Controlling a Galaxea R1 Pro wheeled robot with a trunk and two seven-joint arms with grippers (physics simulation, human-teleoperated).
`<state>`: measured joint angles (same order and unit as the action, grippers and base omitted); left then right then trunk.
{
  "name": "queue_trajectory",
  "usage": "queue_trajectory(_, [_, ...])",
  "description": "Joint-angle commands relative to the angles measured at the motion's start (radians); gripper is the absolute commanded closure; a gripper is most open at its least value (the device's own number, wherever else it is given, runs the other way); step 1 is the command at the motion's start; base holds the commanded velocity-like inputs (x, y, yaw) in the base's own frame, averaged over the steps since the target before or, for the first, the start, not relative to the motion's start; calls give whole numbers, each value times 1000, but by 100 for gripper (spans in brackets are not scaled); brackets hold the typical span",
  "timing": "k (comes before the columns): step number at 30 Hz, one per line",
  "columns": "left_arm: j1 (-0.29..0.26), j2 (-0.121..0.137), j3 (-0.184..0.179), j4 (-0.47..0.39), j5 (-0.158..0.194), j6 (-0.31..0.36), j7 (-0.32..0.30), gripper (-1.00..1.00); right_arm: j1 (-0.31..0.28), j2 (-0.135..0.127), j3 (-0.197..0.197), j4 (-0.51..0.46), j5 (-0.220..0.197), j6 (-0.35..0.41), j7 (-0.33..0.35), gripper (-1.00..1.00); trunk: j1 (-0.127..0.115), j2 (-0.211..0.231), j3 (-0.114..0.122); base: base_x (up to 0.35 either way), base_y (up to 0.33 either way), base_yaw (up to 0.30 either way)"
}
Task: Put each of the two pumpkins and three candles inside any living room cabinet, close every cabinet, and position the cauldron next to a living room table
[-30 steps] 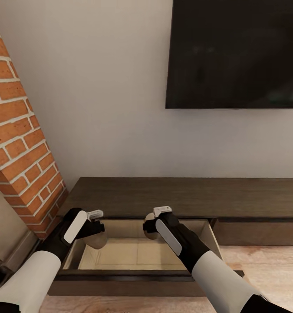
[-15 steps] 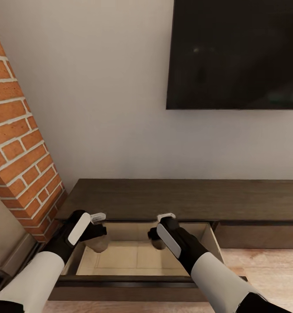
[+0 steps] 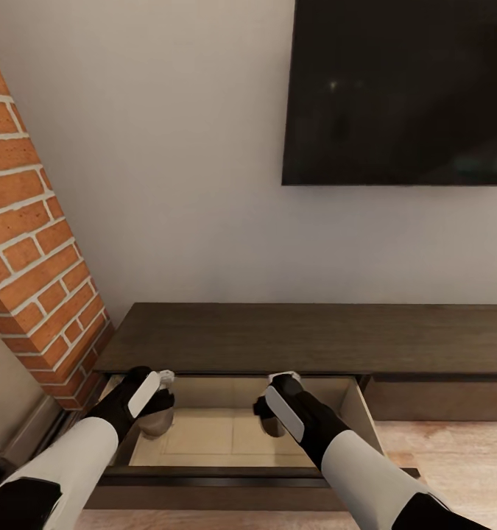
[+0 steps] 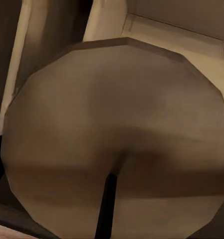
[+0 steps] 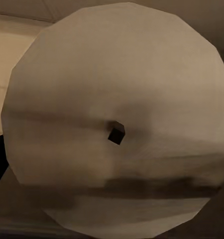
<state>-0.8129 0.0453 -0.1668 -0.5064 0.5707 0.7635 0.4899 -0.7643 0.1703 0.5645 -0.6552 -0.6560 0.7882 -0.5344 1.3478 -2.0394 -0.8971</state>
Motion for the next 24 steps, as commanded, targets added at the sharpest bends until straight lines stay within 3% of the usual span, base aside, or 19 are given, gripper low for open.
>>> queue_trajectory(1, [0, -11, 0, 0, -5, -6, -4, 100, 0, 1, 0, 0, -10, 1, 2, 100, 0, 0, 0, 0, 0, 0])
queue_trajectory(5, [0, -24, 1, 0, -3, -11, -10, 100, -1, -2, 3, 1, -116, 1, 0, 100, 0, 0, 0, 0, 0, 0])
queue_trajectory(7, [0, -26, 1, 0, -3, -12, -11, 100, -1, -3, 5, 0, -134, -1, -2, 100, 0, 0, 0, 0, 0, 0])
queue_trajectory(22, [0, -28, 1, -1, 1, -11, -23, 100, -1, -9, 8, -12, -143, -1, 0, 100, 0, 0, 0, 0, 0, 0])
queue_trajectory(24, [1, -28, 1, -1, 1, -14, -47, 100, -1, -10, 8, -12, -143, -1, 2, 100, 0, 0, 0, 7, 63, 0])
